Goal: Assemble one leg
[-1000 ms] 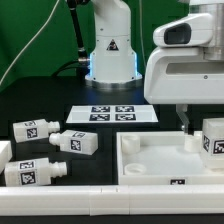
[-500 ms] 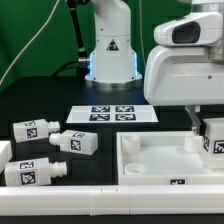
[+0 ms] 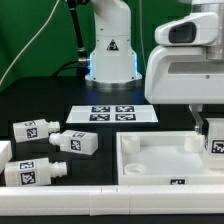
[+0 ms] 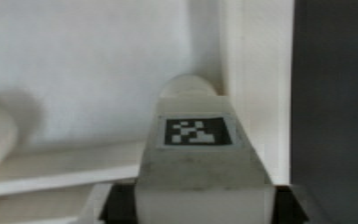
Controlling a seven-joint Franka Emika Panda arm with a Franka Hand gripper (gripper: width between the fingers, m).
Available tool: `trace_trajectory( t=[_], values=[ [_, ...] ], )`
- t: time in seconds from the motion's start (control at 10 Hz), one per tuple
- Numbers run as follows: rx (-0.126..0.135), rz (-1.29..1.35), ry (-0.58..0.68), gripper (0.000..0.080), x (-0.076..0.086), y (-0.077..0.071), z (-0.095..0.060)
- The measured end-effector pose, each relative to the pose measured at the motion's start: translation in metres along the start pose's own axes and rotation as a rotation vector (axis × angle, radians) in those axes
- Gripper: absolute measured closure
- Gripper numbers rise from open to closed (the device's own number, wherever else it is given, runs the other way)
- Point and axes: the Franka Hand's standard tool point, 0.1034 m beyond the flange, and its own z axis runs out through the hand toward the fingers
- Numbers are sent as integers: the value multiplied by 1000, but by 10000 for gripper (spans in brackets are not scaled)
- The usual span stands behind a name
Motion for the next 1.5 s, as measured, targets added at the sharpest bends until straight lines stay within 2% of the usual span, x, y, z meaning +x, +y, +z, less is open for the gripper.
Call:
trace_trajectory(
  t=[0.4, 0.6, 1.0, 1.1, 1.2, 1.3, 1.4, 1.5],
  values=[
    [38, 486, 21, 517, -3, 3, 1],
    [27, 769, 6, 517, -7, -1, 1],
    [36, 996, -27, 515, -7, -1, 2],
    [36, 967, -26, 409, -8, 0, 2],
    [36, 933, -26, 229, -8, 0, 2],
    [36, 883, -23, 229, -7, 0, 2],
    [36, 783, -20, 174, -6, 2, 3],
    [33, 702, -18, 156, -6, 1, 3]
  ],
)
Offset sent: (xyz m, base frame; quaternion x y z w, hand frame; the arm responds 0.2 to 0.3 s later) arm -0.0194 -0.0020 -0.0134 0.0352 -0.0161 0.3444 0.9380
